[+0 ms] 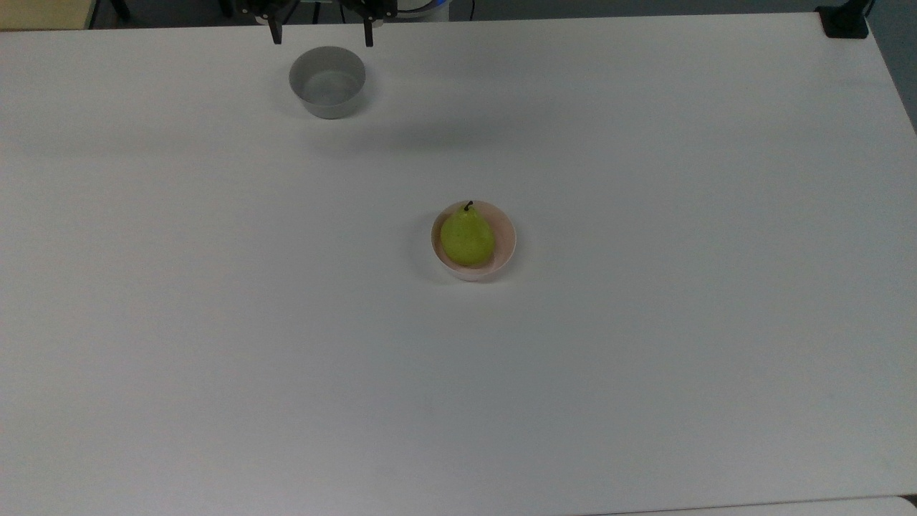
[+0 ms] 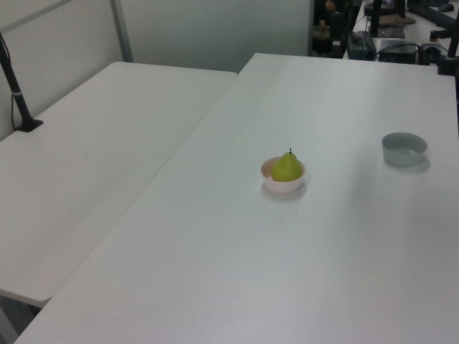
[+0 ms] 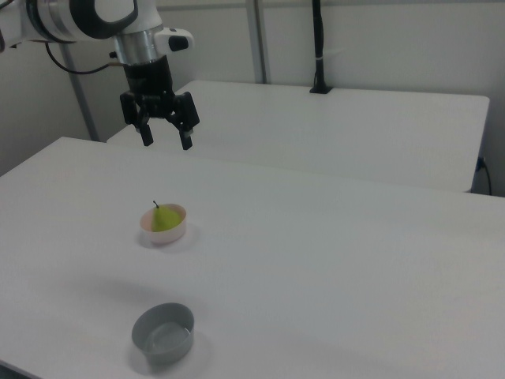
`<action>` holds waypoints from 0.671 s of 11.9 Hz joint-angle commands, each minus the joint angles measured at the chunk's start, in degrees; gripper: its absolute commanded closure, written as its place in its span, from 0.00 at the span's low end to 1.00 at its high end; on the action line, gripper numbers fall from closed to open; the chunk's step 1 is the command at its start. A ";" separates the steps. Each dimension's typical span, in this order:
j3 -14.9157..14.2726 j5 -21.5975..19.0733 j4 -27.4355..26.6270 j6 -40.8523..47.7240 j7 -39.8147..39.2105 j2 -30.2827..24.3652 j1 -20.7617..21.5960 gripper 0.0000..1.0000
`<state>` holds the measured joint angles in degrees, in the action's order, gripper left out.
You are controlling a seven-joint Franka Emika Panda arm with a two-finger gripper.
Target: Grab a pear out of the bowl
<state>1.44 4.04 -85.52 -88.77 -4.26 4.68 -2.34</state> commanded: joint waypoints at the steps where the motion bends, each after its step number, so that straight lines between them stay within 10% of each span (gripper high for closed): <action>1: 0.14 0.80 -1.05 0.53 0.83 -1.34 0.49 0.00; 8: 1.20 0.09 -0.87 -0.26 0.92 -0.46 7.68 0.00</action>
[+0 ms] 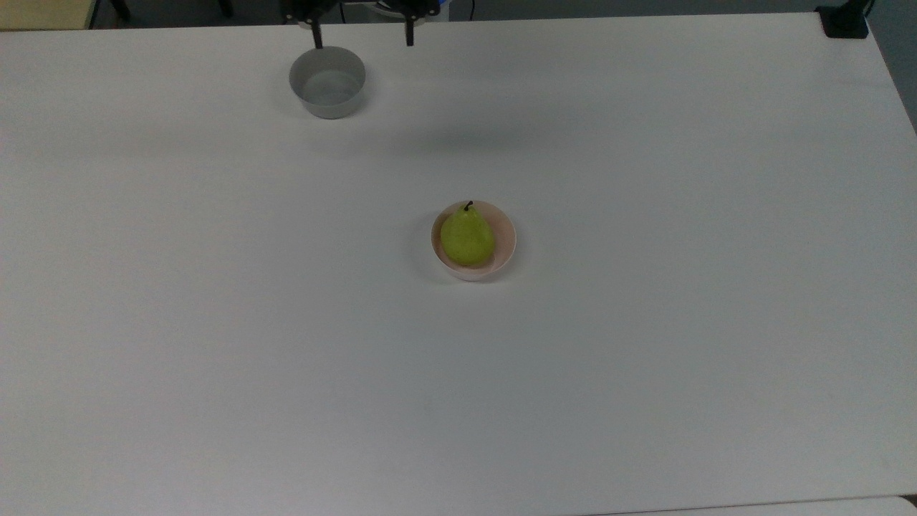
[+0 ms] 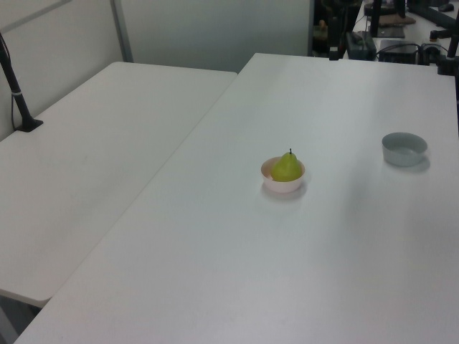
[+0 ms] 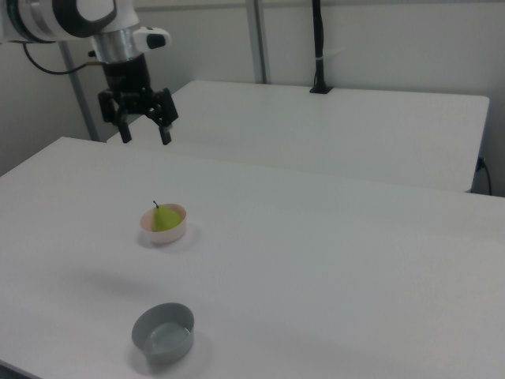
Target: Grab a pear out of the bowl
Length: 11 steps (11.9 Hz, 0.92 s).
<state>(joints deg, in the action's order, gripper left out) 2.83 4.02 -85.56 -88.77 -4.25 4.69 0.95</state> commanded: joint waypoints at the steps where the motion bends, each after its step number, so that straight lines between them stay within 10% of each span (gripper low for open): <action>1: -0.19 0.02 -0.92 -0.35 1.00 -0.38 5.81 0.00; 11: -0.02 0.72 -8.02 -19.75 3.81 9.19 9.33 0.00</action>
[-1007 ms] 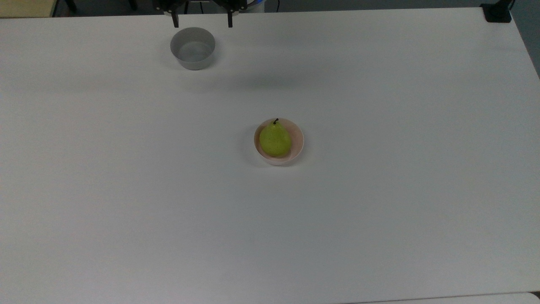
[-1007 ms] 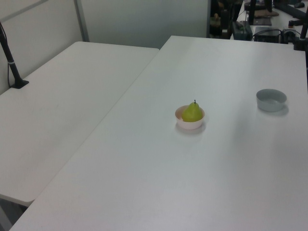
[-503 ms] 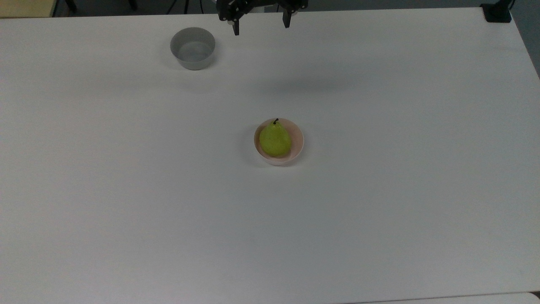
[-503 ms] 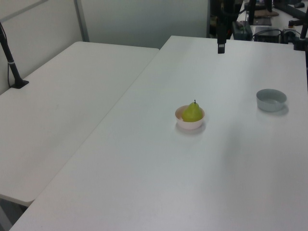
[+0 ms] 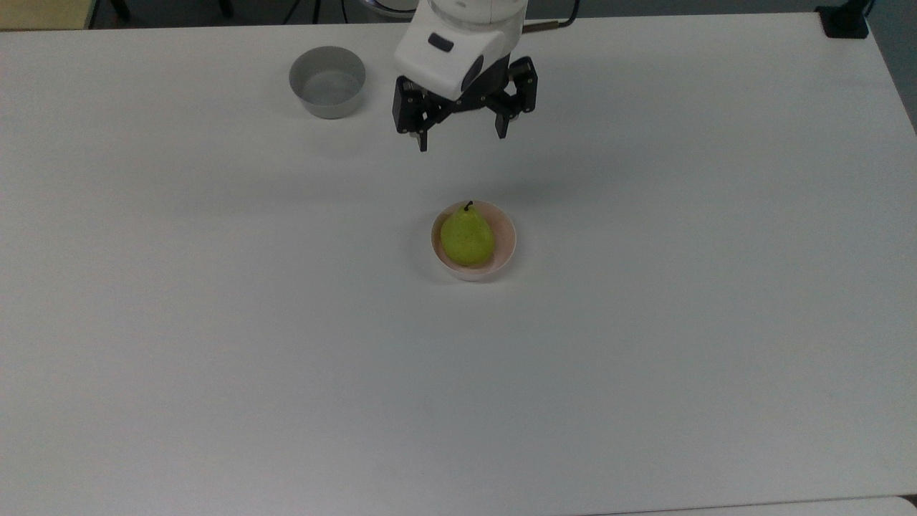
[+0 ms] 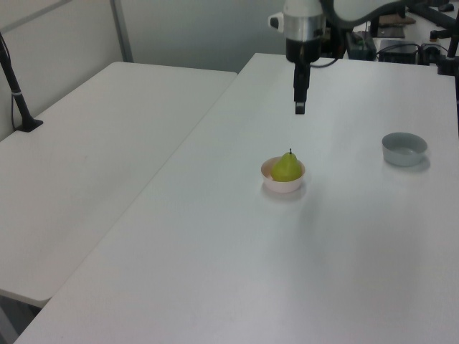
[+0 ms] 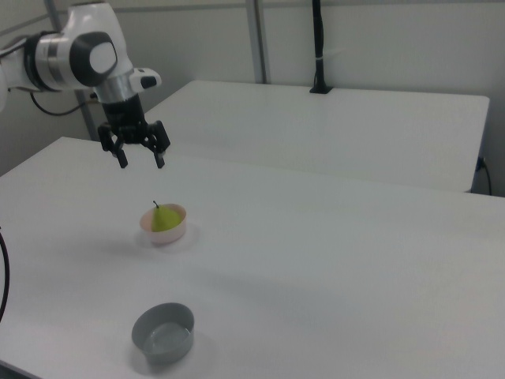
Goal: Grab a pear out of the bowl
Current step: 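Move the open gripper over the pink bowl and lower onto the pear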
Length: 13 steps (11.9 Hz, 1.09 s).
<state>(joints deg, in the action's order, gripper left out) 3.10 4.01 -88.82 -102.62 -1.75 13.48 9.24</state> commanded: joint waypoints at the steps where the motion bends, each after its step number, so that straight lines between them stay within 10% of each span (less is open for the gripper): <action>1: -0.37 0.91 -6.00 -8.10 1.40 1.54 1.04 0.00; 13: -0.28 7.77 -6.02 -14.80 8.26 12.09 2.62 0.01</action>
<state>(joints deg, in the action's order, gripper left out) 3.08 10.55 -93.99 -114.83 4.93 24.67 11.34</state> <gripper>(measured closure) 0.000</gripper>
